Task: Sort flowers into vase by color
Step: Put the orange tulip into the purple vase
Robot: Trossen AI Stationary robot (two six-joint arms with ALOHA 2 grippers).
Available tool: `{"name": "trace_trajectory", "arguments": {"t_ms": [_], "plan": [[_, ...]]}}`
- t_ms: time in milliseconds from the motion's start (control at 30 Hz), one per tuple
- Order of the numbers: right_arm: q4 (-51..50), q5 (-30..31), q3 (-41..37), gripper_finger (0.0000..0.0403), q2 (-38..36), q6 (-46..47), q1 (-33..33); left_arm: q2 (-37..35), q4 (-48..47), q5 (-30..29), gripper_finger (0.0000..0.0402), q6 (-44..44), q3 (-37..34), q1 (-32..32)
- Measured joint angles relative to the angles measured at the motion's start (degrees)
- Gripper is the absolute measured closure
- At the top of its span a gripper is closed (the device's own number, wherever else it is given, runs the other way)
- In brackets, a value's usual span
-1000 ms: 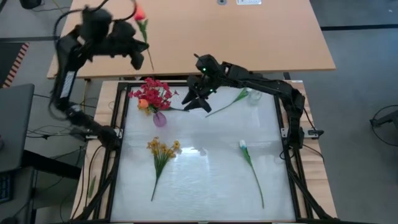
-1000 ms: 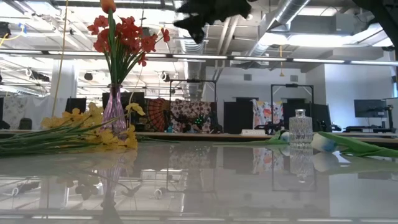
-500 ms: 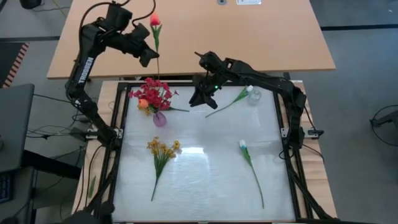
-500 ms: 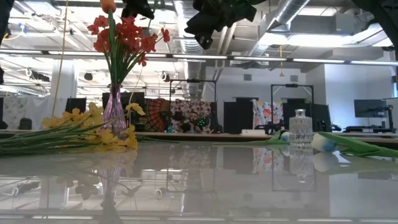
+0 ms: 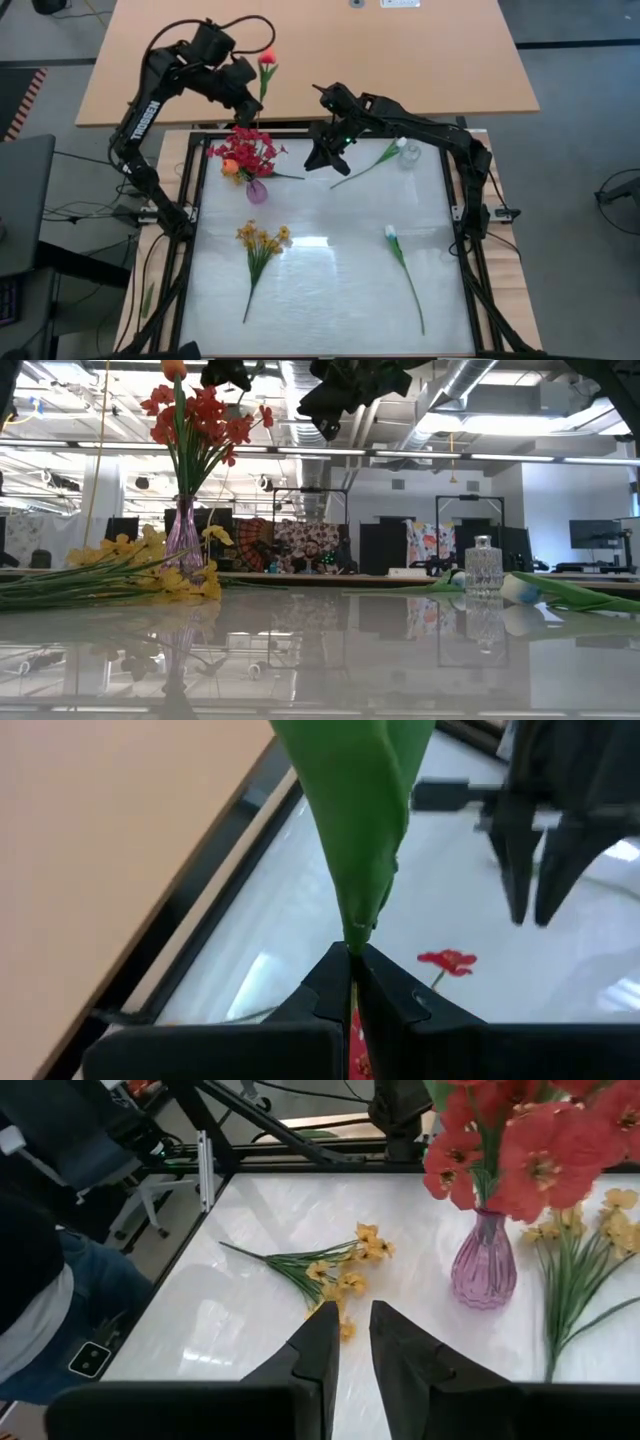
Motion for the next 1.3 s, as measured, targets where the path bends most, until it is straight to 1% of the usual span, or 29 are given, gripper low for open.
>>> {"name": "trace_trajectory", "arguments": {"t_ms": [267, 367, 500, 633, 833, 900, 1000, 1200, 1300], "plan": [[-1.28, -0.01, -0.53, 0.0317, -0.03, -3.07, 0.23, -0.01, 0.32, -2.63, 0.0401, -2.11, -6.05, -4.13], [0.71, -0.45, -4.12, 0.0318, -0.26, -2.25, -1.03, -0.07, 0.84, -4.66, 0.0401, -2.49, -7.34, -6.07], [5.26, -3.11, -11.06, 0.0318, -0.39, 0.82, -2.68, -0.22, 0.48, -8.51, 0.0401, -2.62, -7.34, -7.97], [10.05, -4.23, -16.61, 0.0318, -0.37, 3.55, -2.50, -0.76, 0.53, -10.67, 0.0401, -3.59, -7.34, -8.96], [12.53, -4.30, -17.75, 0.0318, -0.39, 4.16, -1.14, -3.26, 1.08, -13.30, 0.0401, -5.45, -7.38, -10.07], [13.77, -4.29, -17.75, 0.0317, -0.39, 4.22, -0.86, -4.35, 2.19, -14.12, 0.0401, -6.56, -8.70, -10.60], [15.40, -4.28, -17.75, 0.0317, -0.39, 4.62, -0.66, -7.03, 5.54, -15.20, 0.0401, -7.26, -13.47, -11.69], [15.76, -4.21, -17.75, 0.0317, -0.39, 4.64, -0.68, -15.13, 16.10, -16.49, 0.0401, -10.70, -26.93, -13.20], [16.02, -4.20, -17.75, 0.0317, -0.39, 4.79, -0.68, -19.21, 16.14, -17.00, 0.0401, -12.65, -32.43, -13.18]]}}
